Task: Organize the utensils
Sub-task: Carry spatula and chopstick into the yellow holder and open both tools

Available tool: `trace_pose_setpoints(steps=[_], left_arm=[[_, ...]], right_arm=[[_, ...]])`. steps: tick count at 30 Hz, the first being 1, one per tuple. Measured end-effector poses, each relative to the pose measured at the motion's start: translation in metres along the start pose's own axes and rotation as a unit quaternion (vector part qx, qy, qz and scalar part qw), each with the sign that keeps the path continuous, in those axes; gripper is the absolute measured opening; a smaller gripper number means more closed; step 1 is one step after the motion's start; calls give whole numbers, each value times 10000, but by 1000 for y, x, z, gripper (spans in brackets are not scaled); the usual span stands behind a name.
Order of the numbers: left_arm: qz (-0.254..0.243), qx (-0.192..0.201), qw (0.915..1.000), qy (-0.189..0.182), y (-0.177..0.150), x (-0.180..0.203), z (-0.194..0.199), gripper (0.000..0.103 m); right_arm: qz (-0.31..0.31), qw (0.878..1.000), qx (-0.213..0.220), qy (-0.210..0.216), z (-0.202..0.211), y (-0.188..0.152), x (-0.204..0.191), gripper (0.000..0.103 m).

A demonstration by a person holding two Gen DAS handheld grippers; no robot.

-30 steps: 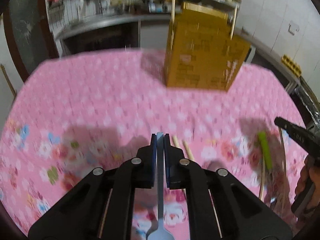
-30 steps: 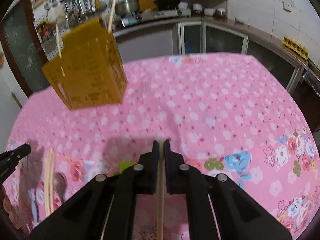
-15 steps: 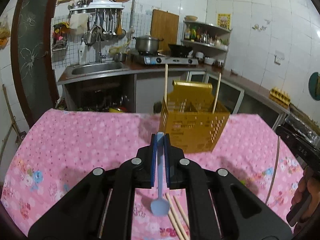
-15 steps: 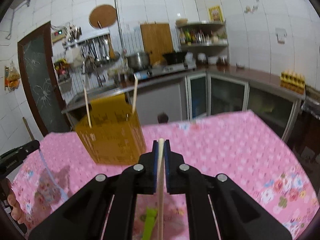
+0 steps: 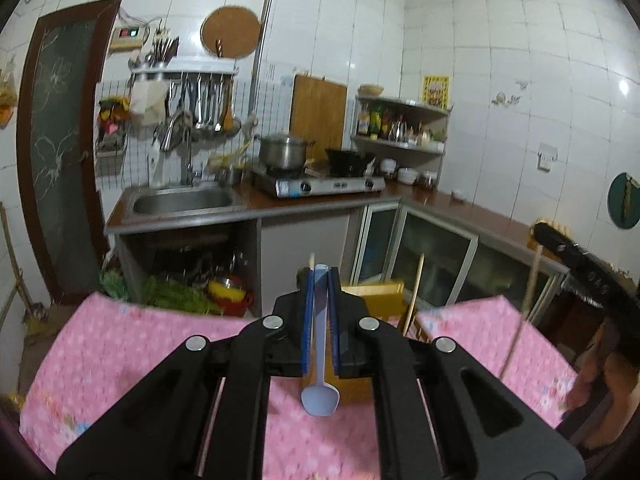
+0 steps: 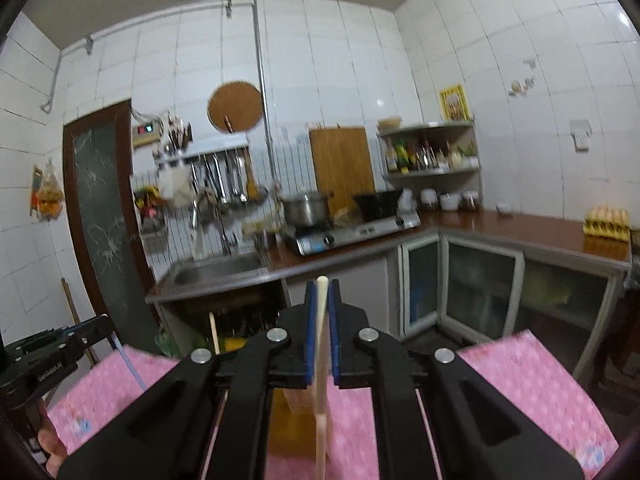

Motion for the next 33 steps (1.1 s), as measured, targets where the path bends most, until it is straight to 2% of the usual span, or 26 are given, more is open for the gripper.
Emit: trace_pose_setpoints(steps=[7, 12, 18, 22, 27, 33], left_arm=[[-276, 559, 9980, -45, 41, 26, -15, 6], [-375, 681, 9970, -69, 40, 34, -40, 6], [-289, 363, 9989, -100, 8, 19, -86, 6], [-199, 70, 9997, -80, -20, 5, -108, 6], [-189, -81, 9997, -92, -44, -6, -117, 6], [-6, -230, 9997, -23, -55, -19, -127, 6]], right_arm=[[-19, 9976, 695, 44, -29, 43, -19, 6], [15, 9958, 916, 16, -51, 48, -25, 6], [130, 9964, 819, 187, -78, 18, -27, 6], [135, 9980, 536, 306, -92, -20, -21, 6], [119, 9989, 183, 423, -97, -56, -15, 6], [169, 9988, -179, 424, -106, -85, -18, 6]])
Point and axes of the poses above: each gripper's, at about its wrist camera, not at the fingertips, and z roughly against the way its jaws point, x to its right, y to its top, the point moved 3 cm from there along -z, roughly the way its jaws point, and after that the axes turned 8 degrees about z, right-handed, at the moved point
